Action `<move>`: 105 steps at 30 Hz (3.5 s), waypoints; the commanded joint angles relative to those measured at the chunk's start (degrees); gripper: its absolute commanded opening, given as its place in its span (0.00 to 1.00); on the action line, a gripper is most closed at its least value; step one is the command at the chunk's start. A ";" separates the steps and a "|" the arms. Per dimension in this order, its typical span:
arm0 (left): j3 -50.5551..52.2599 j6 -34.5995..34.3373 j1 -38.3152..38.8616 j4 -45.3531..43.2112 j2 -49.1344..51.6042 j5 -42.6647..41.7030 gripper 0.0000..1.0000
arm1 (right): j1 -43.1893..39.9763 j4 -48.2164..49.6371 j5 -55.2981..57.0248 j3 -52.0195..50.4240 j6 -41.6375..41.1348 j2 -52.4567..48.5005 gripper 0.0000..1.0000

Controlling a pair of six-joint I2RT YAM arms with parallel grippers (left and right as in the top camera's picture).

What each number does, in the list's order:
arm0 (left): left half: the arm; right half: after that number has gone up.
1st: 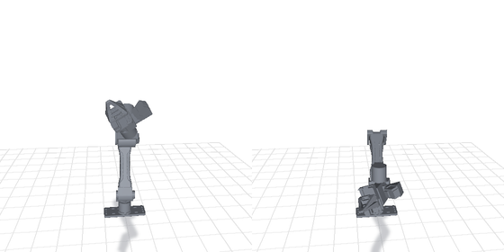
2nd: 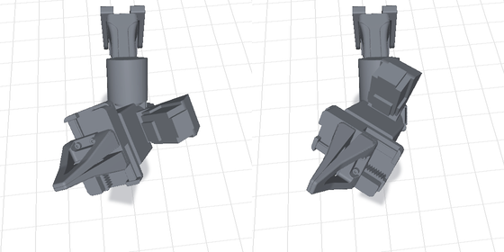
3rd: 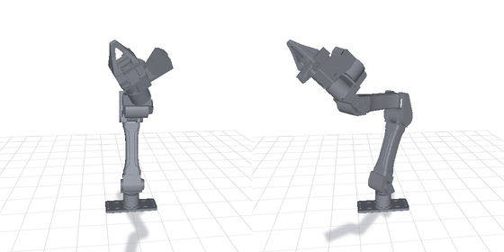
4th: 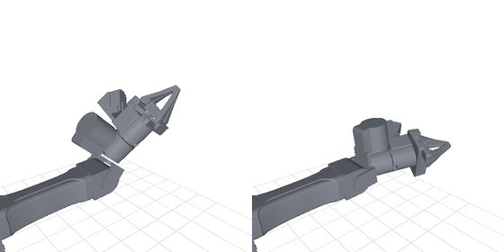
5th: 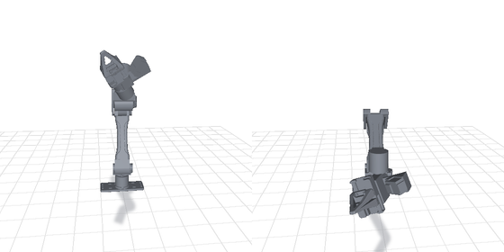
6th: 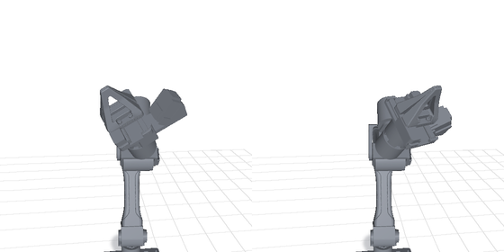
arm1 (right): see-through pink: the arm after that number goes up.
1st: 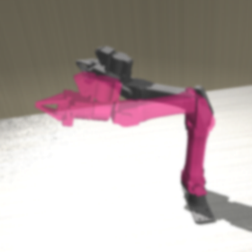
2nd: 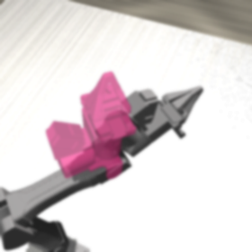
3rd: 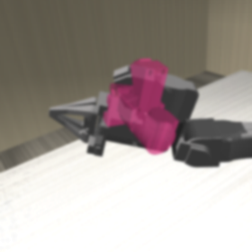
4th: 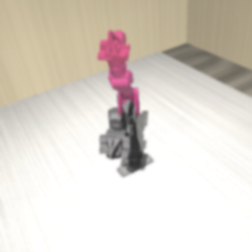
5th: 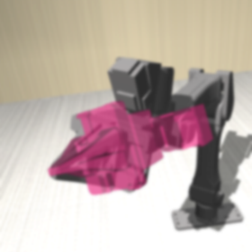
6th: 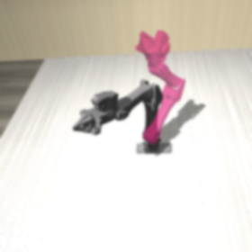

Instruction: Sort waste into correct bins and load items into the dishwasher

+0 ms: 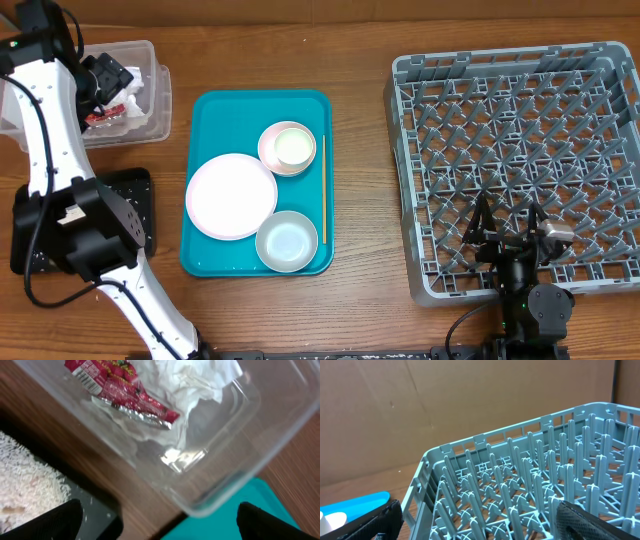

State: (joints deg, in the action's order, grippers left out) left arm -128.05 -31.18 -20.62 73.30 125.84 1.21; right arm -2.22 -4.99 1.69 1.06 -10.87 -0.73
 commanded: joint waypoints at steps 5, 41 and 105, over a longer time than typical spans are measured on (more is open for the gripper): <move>-0.70 1.66 -0.11 8.37 -16.63 5.86 1.00 | -0.11 0.42 -0.09 -0.61 0.24 0.57 1.00; -0.59 -28.15 -10.49 22.64 -20.22 19.71 1.00 | -0.11 0.42 -0.07 -0.61 0.26 0.55 1.00; -0.59 -28.15 -10.45 22.67 -20.22 19.71 1.00 | 63.23 -52.28 -9.18 99.67 -28.17 -120.83 1.00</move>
State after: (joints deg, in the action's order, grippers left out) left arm -128.35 -58.39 -31.22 96.01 105.03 19.99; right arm 59.51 -57.60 -7.42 99.37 -38.30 -118.13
